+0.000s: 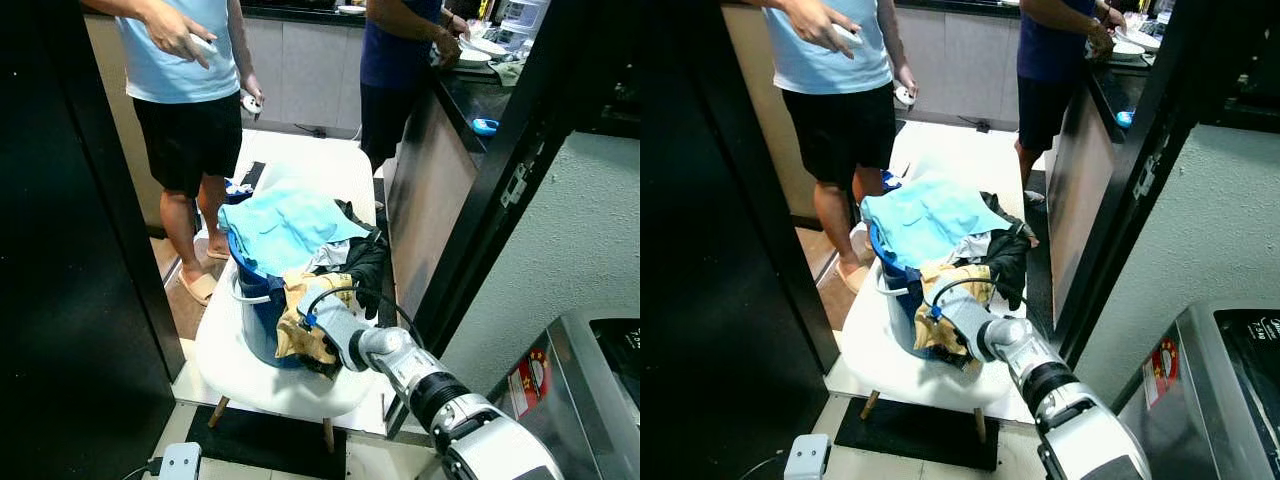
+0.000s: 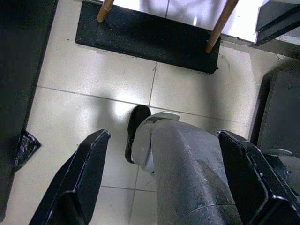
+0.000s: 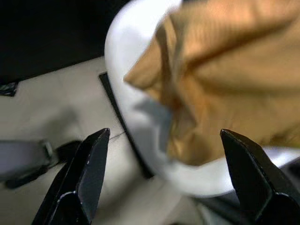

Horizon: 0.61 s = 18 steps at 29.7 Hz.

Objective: Clothes washing

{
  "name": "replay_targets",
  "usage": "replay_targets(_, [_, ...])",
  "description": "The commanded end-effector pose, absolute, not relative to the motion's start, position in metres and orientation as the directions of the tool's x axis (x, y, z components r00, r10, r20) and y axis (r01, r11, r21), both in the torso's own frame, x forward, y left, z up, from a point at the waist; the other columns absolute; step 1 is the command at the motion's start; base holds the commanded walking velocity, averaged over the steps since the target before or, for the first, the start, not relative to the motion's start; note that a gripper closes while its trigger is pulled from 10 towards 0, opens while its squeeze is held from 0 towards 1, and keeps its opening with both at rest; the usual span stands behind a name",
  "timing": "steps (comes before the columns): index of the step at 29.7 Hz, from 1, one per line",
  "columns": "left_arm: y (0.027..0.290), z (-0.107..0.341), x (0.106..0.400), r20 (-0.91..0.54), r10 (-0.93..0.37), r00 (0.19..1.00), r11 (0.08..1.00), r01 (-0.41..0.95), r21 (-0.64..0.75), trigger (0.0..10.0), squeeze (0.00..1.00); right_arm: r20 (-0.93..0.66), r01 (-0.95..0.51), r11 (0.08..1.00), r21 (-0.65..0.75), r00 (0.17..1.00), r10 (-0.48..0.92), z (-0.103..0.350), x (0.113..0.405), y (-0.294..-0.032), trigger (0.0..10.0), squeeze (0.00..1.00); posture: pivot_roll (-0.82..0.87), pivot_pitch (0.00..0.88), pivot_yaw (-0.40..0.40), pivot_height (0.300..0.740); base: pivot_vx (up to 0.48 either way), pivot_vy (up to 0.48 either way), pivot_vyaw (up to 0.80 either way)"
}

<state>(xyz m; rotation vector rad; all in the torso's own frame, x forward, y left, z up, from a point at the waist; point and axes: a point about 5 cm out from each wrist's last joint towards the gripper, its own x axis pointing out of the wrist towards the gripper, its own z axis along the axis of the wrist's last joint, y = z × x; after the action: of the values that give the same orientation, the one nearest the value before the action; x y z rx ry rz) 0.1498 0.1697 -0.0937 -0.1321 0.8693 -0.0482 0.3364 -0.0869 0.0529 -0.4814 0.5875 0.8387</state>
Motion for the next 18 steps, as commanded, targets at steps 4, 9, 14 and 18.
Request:
replay_targets(4, [0.158,-0.102,0.132,-0.799,-0.147,0.583,0.986,0.018,-0.168,10.0,0.0,-0.654,-0.701,0.713,0.003,0.538,0.532,0.056,0.341,-0.095,10.0,0.0,0.16,0.0,-0.078,0.74,0.0,0.0,0.0])
replay_targets(9, [0.157,-0.102,0.13,-0.801,-0.151,0.58,0.985,0.022,-0.17,10.0,0.0,-0.636,-0.518,0.803,0.295,0.52,0.569,0.06,0.342,-0.095,10.0,0.0,0.16,0.0,-0.078,0.74,0.0,0.0,0.0])
replay_targets(14, [0.157,-0.103,0.128,-0.802,-0.153,0.577,0.985,0.025,-0.17,10.0,0.0,-0.595,-0.387,0.772,0.504,0.492,0.635,0.065,0.341,-0.091,10.0,0.0,0.16,0.0,-0.074,0.74,0.0,0.0,0.0])
replay_targets(18, [0.156,-0.103,0.128,-0.803,-0.156,0.576,0.985,0.032,-0.169,10.0,0.0,-0.595,-0.291,0.796,0.532,0.54,0.595,0.066,0.344,-0.097,10.0,0.0,0.15,0.0,-0.069,0.74,0.0,0.0,0.0])
